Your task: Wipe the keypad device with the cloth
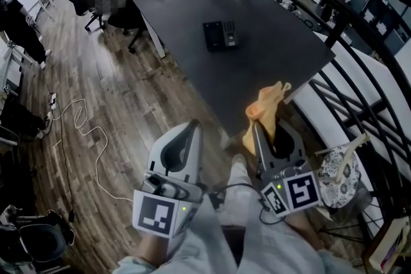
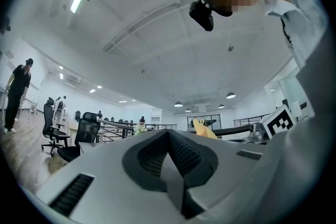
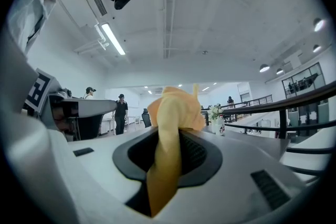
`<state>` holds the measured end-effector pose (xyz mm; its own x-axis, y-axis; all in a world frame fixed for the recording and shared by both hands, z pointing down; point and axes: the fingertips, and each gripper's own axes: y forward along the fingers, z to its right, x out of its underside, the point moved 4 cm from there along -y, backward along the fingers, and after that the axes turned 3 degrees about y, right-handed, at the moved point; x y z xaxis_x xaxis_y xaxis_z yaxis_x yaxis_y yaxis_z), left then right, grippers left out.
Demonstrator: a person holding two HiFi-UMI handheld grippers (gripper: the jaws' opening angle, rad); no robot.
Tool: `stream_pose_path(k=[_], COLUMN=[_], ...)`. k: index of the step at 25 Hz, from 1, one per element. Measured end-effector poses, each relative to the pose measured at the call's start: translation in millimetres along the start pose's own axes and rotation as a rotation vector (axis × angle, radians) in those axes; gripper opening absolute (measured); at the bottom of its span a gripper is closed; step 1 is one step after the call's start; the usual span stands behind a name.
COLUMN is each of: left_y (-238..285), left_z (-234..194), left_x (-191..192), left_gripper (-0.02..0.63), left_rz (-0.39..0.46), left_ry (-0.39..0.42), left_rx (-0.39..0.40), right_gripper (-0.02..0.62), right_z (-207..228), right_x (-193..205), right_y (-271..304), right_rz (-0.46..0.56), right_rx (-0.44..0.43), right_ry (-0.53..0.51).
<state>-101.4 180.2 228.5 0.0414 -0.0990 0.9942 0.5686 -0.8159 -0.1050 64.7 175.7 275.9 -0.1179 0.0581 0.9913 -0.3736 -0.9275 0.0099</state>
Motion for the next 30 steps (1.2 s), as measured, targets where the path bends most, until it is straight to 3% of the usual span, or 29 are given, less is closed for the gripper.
stream_pose_path(k=[17,27,30], left_y=[124.0,189.8,204.1], left_z=[-8.6,-5.1,-1.4], left_x=[-9.8,0.2,6.9], left_gripper=[0.014,0.014,0.014], left_rz=[0.019,0.037,0.002], left_ry=[0.027,0.049,0.031], left_rx=[-0.101,-0.157,-0.175], right_gripper=[0.100,0.100,0.099], right_z=[97.9,163.2,180.3], right_x=[-32.3,-29.6,-26.6], right_y=[90.9,130.2,138.1], right_rz=[0.007,-0.021,-0.034], right_rx=[-0.107,-0.147,-0.159], right_ry=[0.000,0.013,0.019])
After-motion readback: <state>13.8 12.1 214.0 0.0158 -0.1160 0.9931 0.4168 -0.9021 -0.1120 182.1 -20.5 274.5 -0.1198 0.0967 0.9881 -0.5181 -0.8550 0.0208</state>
